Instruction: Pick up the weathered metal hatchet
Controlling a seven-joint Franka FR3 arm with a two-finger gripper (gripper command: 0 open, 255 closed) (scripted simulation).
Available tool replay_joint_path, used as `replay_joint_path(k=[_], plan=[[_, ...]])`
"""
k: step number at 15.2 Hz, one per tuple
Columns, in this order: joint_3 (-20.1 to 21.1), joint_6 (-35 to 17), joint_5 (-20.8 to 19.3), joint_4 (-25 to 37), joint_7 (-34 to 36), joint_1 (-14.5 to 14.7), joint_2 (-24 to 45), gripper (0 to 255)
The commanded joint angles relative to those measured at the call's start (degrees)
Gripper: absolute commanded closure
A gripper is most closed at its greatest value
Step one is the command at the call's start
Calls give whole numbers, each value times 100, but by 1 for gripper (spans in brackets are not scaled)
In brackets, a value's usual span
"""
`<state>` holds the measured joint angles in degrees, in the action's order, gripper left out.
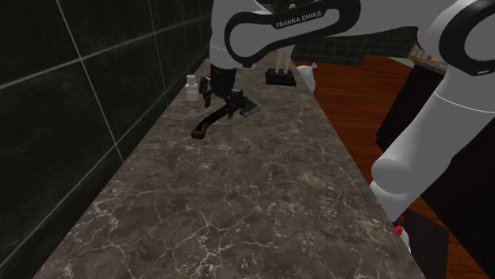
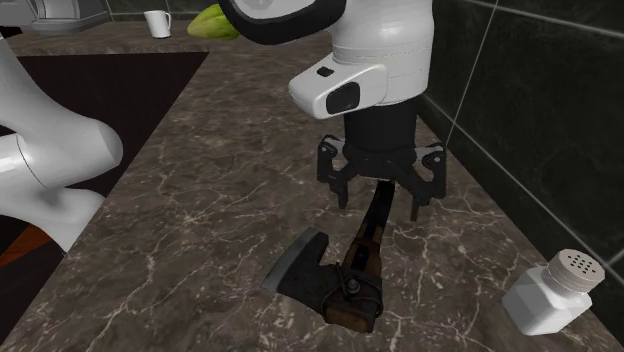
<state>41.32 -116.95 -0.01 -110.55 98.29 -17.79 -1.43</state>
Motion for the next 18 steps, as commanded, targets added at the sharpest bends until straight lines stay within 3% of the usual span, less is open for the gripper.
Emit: replay_joint_path(k=[1,2,3,12,18], plan=[[4,-125,-19,-105,16,2,25,0],[4,-125,-19,-105,16,2,25,0],[2,-122,-7,-113,8,1,9,255],[4,-125,-19,-105,16,2,25,255],[-13,328,44,287,-33,-9,-57,255]])
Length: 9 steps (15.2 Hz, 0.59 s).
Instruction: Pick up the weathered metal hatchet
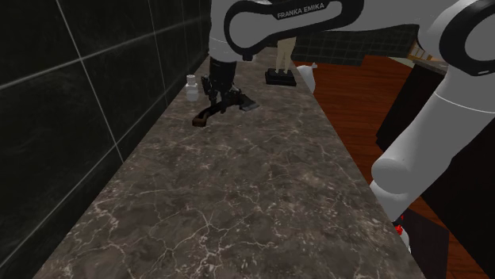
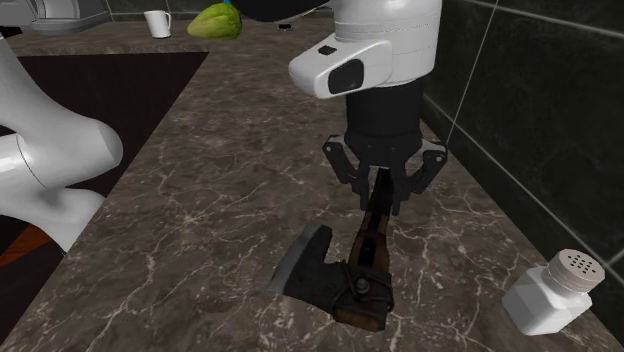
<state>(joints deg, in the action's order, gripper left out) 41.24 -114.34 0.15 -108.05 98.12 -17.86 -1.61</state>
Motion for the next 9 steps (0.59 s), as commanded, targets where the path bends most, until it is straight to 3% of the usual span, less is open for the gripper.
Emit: replay_joint_path(k=[1,9], plan=[[-7,142,34,106,-20,-3,-47,255],[-13,758,37,719,-28,-9,-51,255]])
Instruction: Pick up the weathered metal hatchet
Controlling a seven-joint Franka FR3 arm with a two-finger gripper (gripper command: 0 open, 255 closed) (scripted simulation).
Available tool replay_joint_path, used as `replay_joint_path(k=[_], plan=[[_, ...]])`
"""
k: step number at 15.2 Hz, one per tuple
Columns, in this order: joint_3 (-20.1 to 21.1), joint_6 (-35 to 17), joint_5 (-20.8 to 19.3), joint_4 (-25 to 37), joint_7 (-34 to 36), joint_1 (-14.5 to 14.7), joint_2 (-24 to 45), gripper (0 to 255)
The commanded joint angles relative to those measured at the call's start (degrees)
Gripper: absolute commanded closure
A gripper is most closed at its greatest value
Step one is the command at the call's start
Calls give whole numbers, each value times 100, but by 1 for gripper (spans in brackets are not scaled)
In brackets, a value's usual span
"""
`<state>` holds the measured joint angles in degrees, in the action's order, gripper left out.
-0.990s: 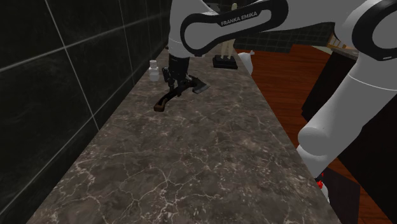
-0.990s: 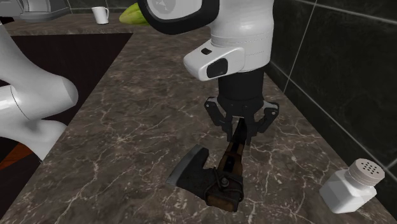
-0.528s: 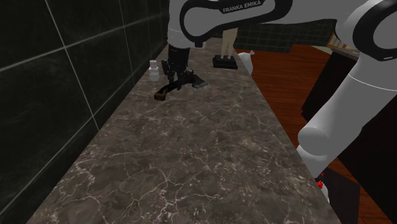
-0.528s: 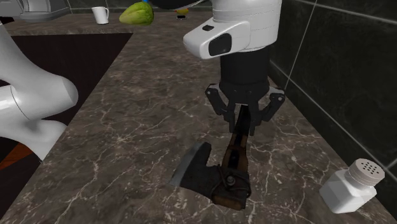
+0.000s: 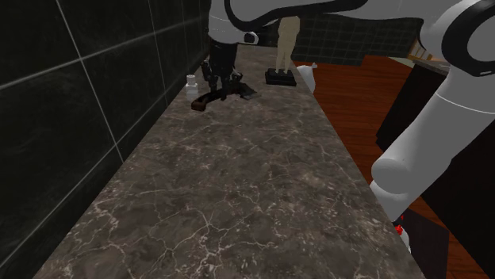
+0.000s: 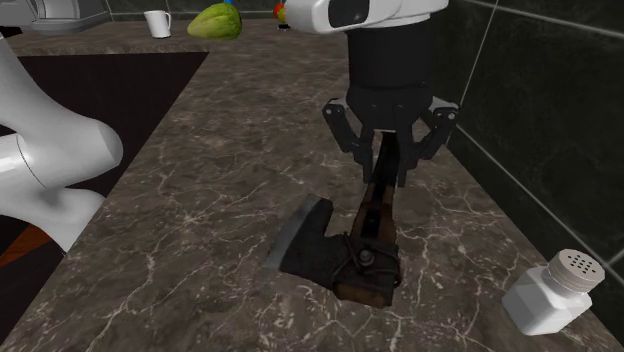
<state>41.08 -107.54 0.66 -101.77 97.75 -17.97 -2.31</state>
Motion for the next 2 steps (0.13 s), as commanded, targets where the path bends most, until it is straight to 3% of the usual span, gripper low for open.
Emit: replay_joint_path(k=[1,2], plan=[[3,90,-14,103,8,1,19,255],[3,90,-15,104,8,1,19,255]])
